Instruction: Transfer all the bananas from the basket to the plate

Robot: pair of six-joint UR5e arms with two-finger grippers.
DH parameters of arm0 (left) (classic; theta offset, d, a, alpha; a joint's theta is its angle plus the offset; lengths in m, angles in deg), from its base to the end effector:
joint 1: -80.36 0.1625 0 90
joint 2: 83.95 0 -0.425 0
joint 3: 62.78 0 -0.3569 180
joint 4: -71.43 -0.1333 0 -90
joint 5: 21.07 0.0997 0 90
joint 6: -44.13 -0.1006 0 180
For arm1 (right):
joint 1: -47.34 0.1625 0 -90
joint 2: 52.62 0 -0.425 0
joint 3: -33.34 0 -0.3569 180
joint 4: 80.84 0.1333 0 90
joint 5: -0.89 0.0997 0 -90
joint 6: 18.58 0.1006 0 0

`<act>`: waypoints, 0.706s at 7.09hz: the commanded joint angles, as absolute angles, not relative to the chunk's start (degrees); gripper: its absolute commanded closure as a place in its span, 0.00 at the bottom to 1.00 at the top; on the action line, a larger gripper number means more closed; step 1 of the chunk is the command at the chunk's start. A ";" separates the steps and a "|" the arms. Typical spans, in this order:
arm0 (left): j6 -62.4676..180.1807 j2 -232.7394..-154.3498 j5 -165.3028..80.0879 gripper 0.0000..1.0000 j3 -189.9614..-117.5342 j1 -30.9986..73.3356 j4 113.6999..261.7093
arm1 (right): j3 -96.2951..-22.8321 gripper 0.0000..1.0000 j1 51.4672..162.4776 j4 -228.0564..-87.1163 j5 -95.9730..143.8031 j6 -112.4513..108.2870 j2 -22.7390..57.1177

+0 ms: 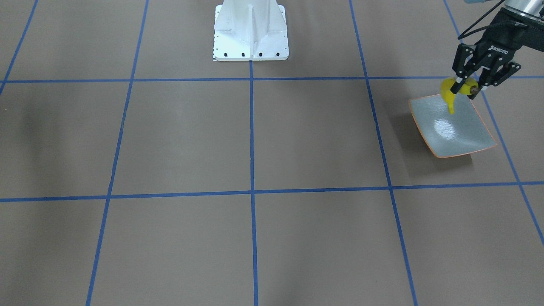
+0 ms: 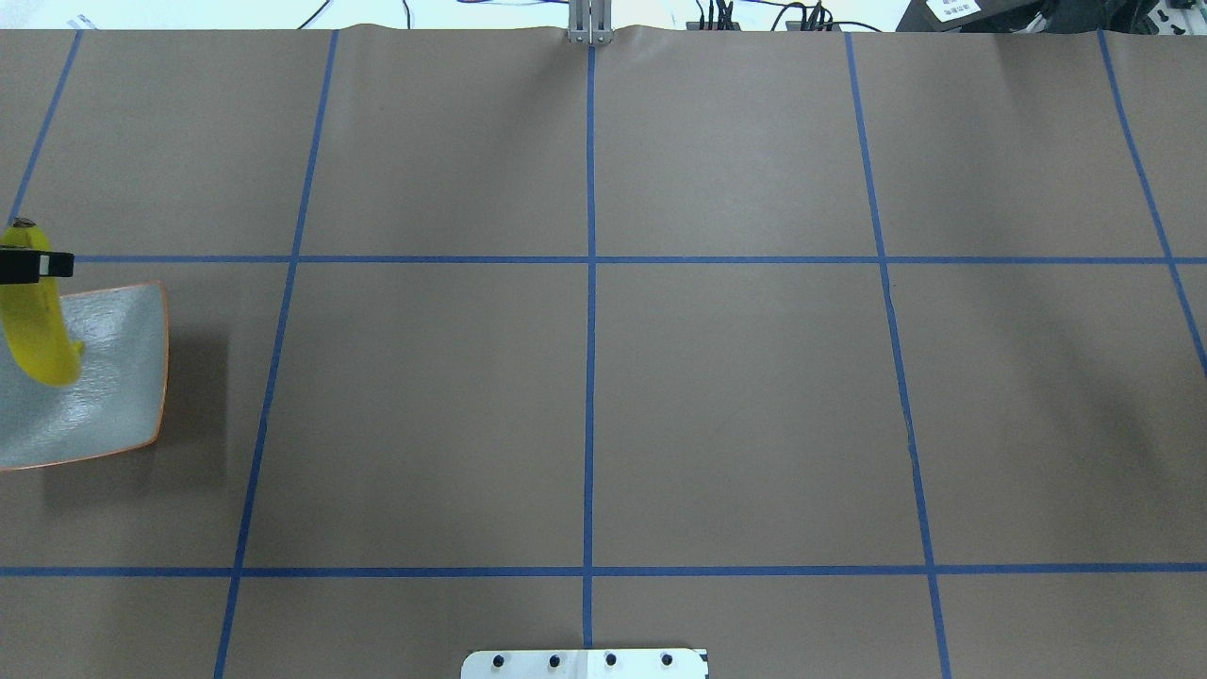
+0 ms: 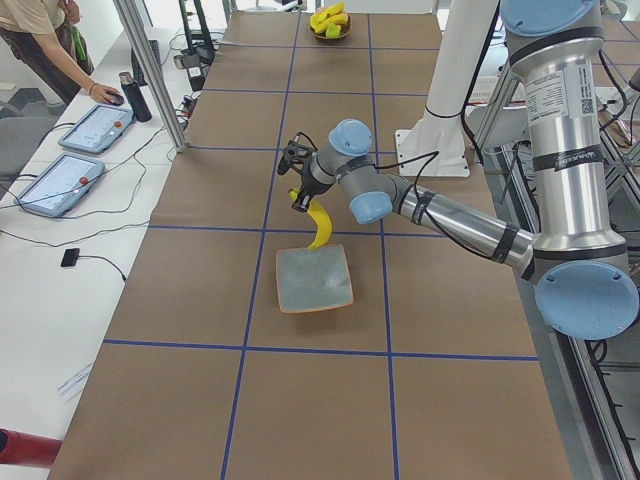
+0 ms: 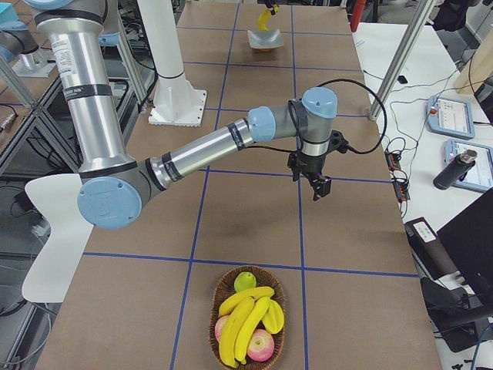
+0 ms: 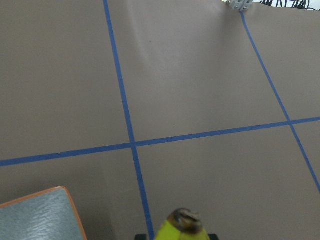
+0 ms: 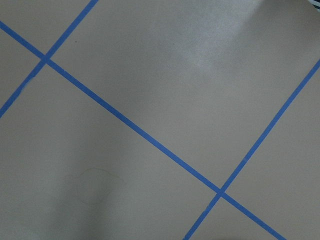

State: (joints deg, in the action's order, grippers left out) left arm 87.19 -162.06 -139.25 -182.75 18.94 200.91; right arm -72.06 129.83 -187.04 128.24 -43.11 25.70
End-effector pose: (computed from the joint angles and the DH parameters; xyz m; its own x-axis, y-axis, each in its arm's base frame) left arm 0.1065 -0.3748 0.4310 0.6015 0.2422 -0.7613 0.2108 0.8710 0.4437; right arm 0.0041 -0.5218 0.4759 0.6501 -0.6020 0.4636 0.4378 0.7955 0.4191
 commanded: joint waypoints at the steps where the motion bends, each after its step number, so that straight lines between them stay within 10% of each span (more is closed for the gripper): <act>1: 85.71 -161.91 -138.23 1.00 -177.05 19.19 200.63 | -72.04 0.00 130.31 -187.01 128.25 -43.19 25.96; 5: 85.00 -162.08 -137.44 1.00 -177.04 22.44 197.38 | -72.04 0.00 130.49 -187.01 128.25 -43.28 26.31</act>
State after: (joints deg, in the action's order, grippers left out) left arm 85.12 -161.72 -137.50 -177.04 21.53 199.04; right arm -72.06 130.44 -187.01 128.25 -43.28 26.20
